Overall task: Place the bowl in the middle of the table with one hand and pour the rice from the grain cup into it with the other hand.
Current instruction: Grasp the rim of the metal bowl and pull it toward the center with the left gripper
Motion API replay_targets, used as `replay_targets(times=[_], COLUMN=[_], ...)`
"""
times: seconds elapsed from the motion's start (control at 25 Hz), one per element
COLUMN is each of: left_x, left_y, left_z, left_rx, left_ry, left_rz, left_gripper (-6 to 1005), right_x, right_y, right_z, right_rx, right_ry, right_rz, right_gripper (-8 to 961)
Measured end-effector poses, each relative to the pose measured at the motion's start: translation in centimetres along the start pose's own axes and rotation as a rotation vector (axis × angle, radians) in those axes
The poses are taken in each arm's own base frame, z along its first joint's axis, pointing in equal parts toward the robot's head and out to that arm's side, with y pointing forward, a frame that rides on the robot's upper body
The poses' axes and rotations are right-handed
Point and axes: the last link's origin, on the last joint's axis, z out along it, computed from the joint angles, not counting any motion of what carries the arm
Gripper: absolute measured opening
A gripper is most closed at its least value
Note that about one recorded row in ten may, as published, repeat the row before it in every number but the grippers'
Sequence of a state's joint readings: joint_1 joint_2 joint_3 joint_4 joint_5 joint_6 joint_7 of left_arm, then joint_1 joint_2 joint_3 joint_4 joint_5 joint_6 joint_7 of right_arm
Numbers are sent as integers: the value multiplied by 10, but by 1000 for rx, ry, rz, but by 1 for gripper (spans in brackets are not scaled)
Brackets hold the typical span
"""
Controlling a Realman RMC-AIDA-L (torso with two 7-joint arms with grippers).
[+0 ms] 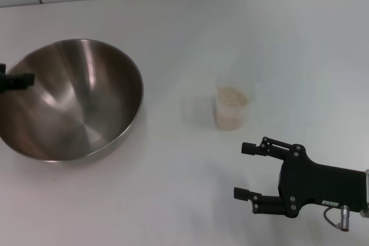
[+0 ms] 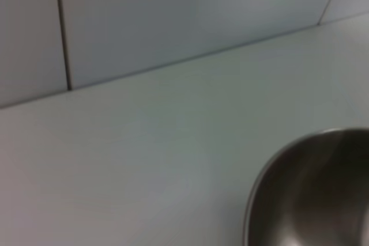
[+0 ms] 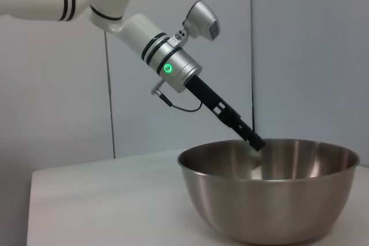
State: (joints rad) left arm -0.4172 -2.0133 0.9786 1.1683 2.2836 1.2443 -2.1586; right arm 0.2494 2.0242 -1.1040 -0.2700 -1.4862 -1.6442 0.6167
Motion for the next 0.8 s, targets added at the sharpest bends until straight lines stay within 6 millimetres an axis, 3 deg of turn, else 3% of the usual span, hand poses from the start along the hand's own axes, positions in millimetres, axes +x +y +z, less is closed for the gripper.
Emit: replay_targets(times=[0.32, 0.72, 0.8], left_x=[-9, 0, 1], left_y=[3, 8, 8], left_z=[11, 15, 15], left_rx=[-41, -60, -58], left_ry=[-75, -88, -92], left_rz=[-22, -14, -12], left_gripper=[743, 709, 601], right_x=[0, 1, 1], right_y=[0, 1, 1], right_z=[0, 0, 0], right_rx=[1, -4, -4], right_ry=[2, 9, 9], right_rz=[0, 0, 0], right_gripper=[827, 827, 827])
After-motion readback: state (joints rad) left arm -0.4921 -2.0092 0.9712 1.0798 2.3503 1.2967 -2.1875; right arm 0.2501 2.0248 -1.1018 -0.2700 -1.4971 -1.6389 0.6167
